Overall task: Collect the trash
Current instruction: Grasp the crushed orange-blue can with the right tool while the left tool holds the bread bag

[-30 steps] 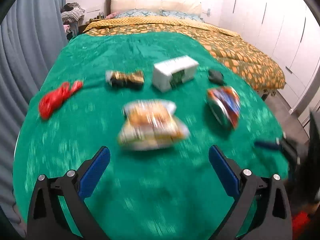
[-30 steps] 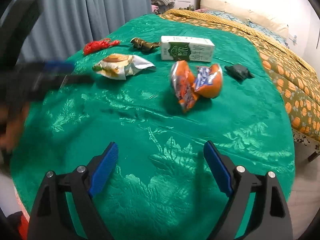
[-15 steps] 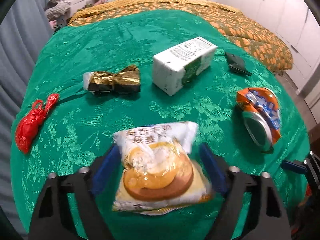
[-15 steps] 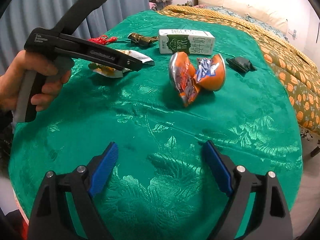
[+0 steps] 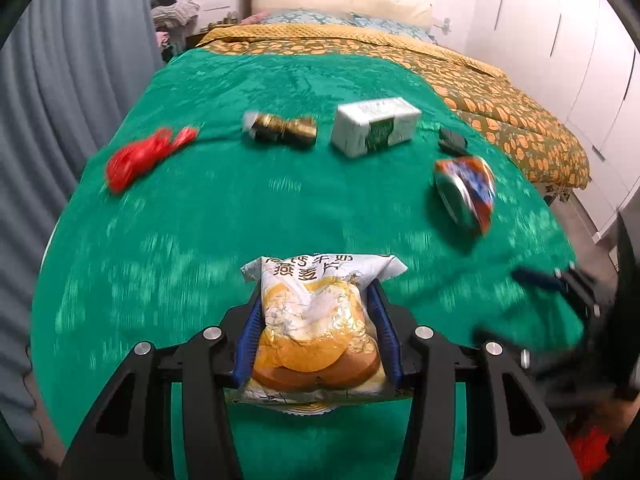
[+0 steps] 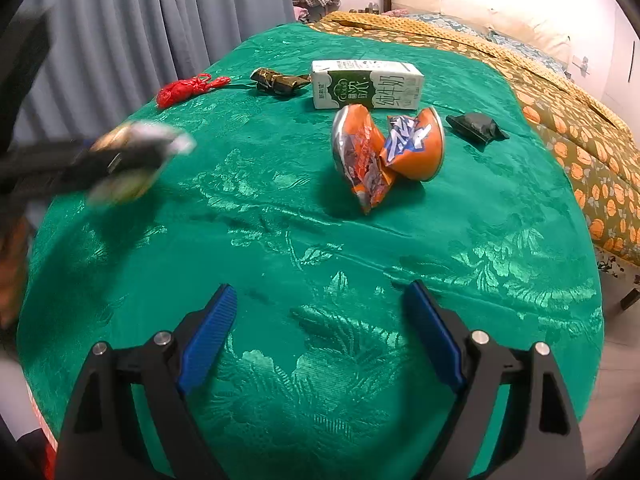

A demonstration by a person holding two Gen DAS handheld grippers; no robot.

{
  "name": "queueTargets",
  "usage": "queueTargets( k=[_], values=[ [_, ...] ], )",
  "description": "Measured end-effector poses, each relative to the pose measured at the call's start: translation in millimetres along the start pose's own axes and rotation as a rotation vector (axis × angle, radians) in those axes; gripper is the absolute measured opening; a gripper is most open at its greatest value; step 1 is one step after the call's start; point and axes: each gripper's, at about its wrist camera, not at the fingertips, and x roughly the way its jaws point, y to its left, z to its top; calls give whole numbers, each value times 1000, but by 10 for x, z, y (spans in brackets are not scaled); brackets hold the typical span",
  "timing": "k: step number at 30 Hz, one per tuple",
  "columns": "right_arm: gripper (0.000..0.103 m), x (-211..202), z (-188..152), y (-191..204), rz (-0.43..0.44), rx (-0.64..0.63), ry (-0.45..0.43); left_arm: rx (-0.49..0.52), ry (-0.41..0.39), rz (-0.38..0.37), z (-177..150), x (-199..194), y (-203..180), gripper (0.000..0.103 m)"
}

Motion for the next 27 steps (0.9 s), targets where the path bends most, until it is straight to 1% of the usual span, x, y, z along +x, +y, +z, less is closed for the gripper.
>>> queueTargets(
  k=[2,4,5,6,7,8,9,11,13,17,20,24,25,26,27],
  values=[
    [84,-11,-7,-17,-2,12,-3,-12,-1,6,-139,-24,8,52],
    [85,-18,-11,-40,9,24,-5,-13,-6,12,-217,-20,11,66],
    [85,-24,-9,-57,18,32,-5,-9,-8,19,-251,-15,9,78],
    [89,-25,-1,-82,27,44,-3,-7,-8,23,-271,-2,11,82],
    [97,-27,9,-110,32,57,-2,0,-4,27,-293,18,8,87],
    [98,-29,25,-143,35,72,-4,7,1,29,-308,42,11,89],
    [98,-25,41,-161,32,78,-5,13,10,32,-331,87,19,91],
    [98,-6,115,-206,-4,69,-10,9,39,30,-337,146,38,91],
    [98,37,231,-226,-41,41,-17,13,41,37,-322,161,29,93],
    [98,173,485,-213,-80,0,-20,34,56,67,-328,207,-18,96],
    [98,337,705,-186,-119,-21,-22,24,57,61,-334,205,2,97],
    [98,477,865,-226,-184,-15,-25,25,57,62,-332,206,8,97],
    [92,500,892,-246,-184,-14,-19,25,57,62,-332,207,7,97],
    [83,515,906,-265,-179,-16,-6,25,58,61,-332,210,7,97],
    [66,511,908,-275,-176,-16,-1,25,58,61,-331,210,4,97]
  ],
)
